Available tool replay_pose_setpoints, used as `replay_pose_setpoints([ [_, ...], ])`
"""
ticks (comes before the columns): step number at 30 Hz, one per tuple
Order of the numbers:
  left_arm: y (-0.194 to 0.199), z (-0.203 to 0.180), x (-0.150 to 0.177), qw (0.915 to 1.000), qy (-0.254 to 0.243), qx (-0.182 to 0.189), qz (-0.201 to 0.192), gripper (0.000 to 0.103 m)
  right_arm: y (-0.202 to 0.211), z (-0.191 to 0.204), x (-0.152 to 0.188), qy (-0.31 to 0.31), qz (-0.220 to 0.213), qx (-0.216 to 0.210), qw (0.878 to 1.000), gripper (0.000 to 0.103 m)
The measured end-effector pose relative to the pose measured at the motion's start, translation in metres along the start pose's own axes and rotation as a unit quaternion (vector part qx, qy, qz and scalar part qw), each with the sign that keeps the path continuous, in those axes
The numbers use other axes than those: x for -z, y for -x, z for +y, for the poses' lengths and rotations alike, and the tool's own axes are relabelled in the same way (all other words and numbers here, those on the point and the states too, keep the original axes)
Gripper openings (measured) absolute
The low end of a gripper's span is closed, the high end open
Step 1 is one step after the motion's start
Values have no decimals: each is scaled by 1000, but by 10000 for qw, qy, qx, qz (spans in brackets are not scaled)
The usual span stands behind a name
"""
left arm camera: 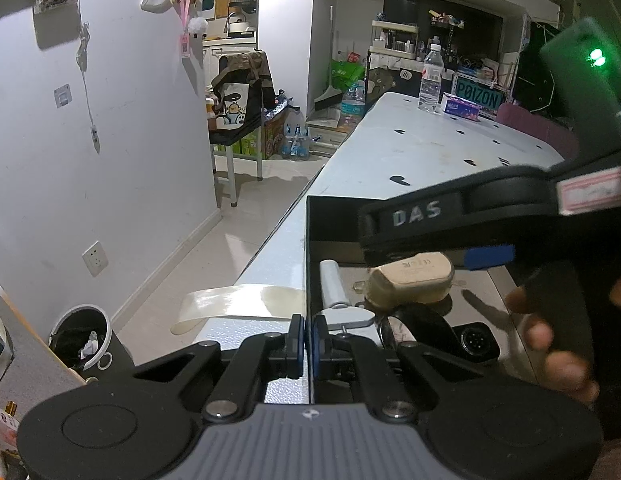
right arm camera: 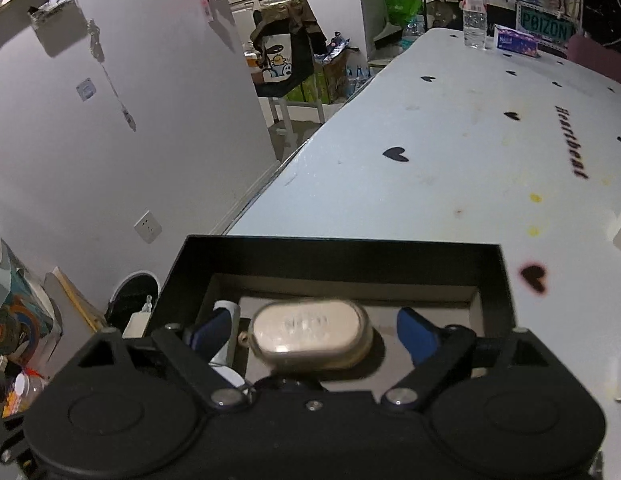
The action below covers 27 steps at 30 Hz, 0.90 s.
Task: Organize rigid objects
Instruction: 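Carry the beige earbud case into the box and release it, then move the right gripper to the white charger and grasp it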
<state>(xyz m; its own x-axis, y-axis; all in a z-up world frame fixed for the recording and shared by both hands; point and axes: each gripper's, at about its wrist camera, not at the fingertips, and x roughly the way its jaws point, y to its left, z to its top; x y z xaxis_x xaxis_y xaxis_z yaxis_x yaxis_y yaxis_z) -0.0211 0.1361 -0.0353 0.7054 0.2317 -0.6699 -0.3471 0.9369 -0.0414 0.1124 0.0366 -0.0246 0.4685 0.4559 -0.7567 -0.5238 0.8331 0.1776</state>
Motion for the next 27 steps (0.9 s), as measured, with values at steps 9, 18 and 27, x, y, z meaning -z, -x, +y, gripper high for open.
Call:
replay_pose_setpoints([
  [9, 0, 0, 0, 10000, 15, 11, 3, 4, 40, -14, 7, 116, -28, 43, 9999, 90],
  [18, 0, -1, 0, 10000, 14, 7, 1, 4, 74, -29, 18, 55, -273, 6, 9996, 91],
  [27, 0, -1, 0, 10000, 5, -1, 1, 3, 93, -48, 33, -48, -425, 45, 9991, 92],
])
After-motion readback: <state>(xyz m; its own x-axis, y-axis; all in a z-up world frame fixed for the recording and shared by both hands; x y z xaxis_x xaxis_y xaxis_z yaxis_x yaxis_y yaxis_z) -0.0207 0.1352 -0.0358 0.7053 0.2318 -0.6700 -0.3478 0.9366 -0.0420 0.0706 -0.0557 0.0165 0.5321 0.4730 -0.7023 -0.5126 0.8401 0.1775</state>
